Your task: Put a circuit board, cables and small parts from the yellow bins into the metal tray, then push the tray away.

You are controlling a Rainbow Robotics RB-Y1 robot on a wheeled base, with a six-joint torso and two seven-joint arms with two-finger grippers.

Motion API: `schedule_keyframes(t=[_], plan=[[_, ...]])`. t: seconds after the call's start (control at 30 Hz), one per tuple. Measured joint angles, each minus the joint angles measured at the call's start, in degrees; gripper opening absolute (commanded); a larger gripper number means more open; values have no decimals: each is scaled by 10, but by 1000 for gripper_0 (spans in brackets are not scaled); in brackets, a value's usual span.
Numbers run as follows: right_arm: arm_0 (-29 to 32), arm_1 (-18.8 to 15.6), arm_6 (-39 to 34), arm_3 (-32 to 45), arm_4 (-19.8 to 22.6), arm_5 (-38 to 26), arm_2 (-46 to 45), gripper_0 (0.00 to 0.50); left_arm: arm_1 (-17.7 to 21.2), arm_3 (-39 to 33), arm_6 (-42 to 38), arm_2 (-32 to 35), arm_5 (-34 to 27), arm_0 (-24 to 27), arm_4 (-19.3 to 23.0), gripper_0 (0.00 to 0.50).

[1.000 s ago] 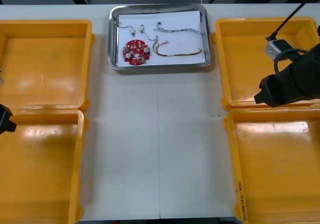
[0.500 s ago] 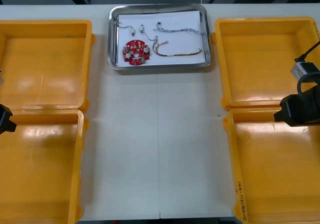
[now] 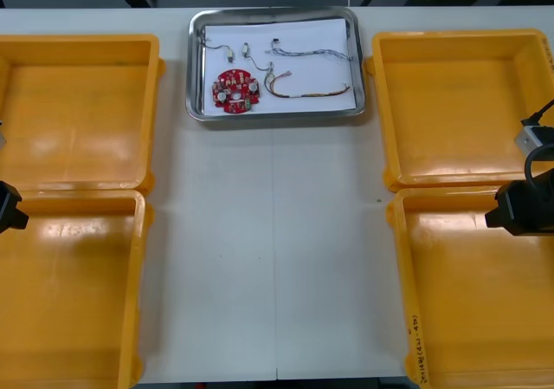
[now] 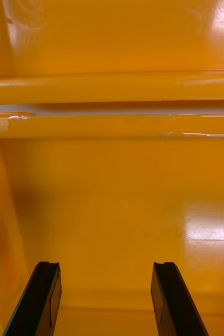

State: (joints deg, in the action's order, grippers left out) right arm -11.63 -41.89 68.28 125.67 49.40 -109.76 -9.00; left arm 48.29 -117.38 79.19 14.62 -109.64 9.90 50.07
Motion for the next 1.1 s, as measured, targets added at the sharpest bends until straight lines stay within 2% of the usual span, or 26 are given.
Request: schedule_keyframes(t=[1.1], plan=[[15, -1, 0, 2, 1, 0, -7, 500, 0, 0, 0, 0, 0, 0, 0, 500]])
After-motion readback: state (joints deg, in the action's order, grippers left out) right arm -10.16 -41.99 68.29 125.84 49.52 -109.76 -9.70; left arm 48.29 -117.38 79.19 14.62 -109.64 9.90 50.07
